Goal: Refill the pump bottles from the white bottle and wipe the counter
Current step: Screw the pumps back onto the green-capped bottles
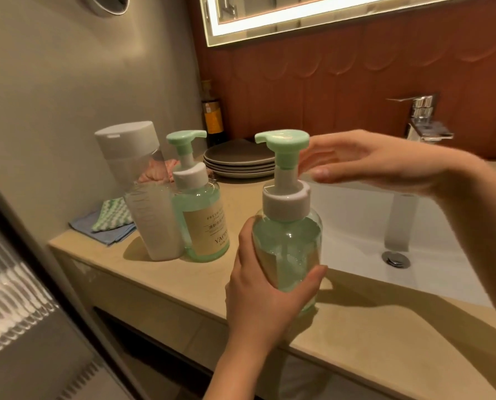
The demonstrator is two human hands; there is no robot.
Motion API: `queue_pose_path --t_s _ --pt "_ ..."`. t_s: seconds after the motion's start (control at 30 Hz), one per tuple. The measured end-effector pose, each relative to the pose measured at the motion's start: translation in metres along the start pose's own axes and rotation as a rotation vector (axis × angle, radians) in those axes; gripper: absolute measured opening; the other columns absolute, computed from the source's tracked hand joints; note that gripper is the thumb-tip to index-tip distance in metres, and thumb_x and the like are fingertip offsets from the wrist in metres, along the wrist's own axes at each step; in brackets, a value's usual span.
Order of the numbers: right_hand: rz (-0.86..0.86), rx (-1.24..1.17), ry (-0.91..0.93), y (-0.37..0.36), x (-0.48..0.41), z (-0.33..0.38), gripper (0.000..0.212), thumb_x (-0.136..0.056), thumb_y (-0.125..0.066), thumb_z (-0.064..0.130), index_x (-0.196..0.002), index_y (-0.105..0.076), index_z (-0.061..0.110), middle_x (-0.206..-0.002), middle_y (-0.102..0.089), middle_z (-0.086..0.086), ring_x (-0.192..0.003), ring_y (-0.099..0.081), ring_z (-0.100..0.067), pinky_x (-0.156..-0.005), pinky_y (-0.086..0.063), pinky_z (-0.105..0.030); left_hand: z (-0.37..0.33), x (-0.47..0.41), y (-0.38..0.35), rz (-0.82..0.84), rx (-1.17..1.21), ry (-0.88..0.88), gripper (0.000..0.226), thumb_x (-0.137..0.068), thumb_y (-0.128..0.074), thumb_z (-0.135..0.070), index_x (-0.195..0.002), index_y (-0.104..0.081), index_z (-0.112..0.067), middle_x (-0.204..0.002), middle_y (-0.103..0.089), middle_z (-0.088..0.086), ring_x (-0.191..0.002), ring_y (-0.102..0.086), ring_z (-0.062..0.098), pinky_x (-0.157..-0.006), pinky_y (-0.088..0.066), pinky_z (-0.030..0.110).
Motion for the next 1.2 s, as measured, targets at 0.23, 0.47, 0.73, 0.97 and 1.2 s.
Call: queue_pose_path --t_s 0.23,0.47,0.73,0.97,1.2 --pt "0.054 -0.111 0.013 -0.045 -0.027 -0.001 0.063 -0.077 -0.055 0.041 -0.137 -0.034 0.040 -0.141 -0.038 0.025 -0.118 -0.038 0.020 -0.086 -0.038 0.000 0.002 -0.001 0.001 0.000 0.033 0.018 0.092 -0.045 -0.068 -0.067 -0.124 -0.020 -0.063 -0.126 -0.053 -0.016 -0.115 -0.052 0.011 -0.097 -0.046 0.045" --pt "0.285 -0.036 0.035 -0.027 0.005 0.008 0.058 -0.072 -0.065 0.059 -0.127 -0.047 0.049 -0.135 -0.043 0.033 -0.128 -0.037 0.009 -0.101 -0.032 -0.009 -0.002 -0.002 0.000 0.001 -0.022 -0.016 0.093 -0.047 -0.063 -0.078 -0.124 -0.012 -0.064 -0.133 -0.045 -0.018 -0.121 -0.045 0.005 -0.102 -0.043 0.046" --pt "0.018 0.081 0.006 0.009 0.010 0.006 0.036 -0.081 -0.065 0.043 -0.113 -0.067 0.028 -0.117 -0.066 0.014 -0.116 -0.056 -0.004 -0.097 -0.041 -0.014 -0.002 -0.001 0.001 -0.012 0.001 -0.017 0.085 -0.049 -0.065 -0.073 -0.115 -0.011 -0.075 -0.128 -0.049 -0.020 -0.115 -0.050 0.003 -0.098 -0.046 0.042" --pt "-0.067 0.085 0.024 -0.032 -0.022 0.015 0.045 -0.084 -0.052 0.051 -0.126 -0.047 0.036 -0.117 -0.051 0.031 -0.104 -0.048 0.021 -0.082 -0.039 0.001 -0.005 -0.001 0.003 -0.011 -0.024 -0.001 0.086 -0.045 -0.063 -0.068 -0.107 -0.005 -0.082 -0.121 -0.047 -0.027 -0.105 -0.046 -0.003 -0.095 -0.045 0.034" --pt "0.119 -0.019 -0.082 -0.041 -0.015 0.003 0.072 -0.079 -0.037 0.066 -0.145 -0.019 0.042 -0.142 -0.023 0.035 -0.123 -0.025 0.020 -0.092 -0.021 0.001 -0.004 -0.002 0.003 -0.029 -0.011 -0.044 0.089 -0.047 -0.067 -0.070 -0.119 -0.014 -0.071 -0.127 -0.052 -0.019 -0.115 -0.052 0.006 -0.096 -0.047 0.041"
Point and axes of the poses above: each hand's wrist, its own x-axis away from the middle knuckle, its own y-axis out of the back of the hand, z = x × y, the point moved 7 cm from there along -x, towards the middle knuckle
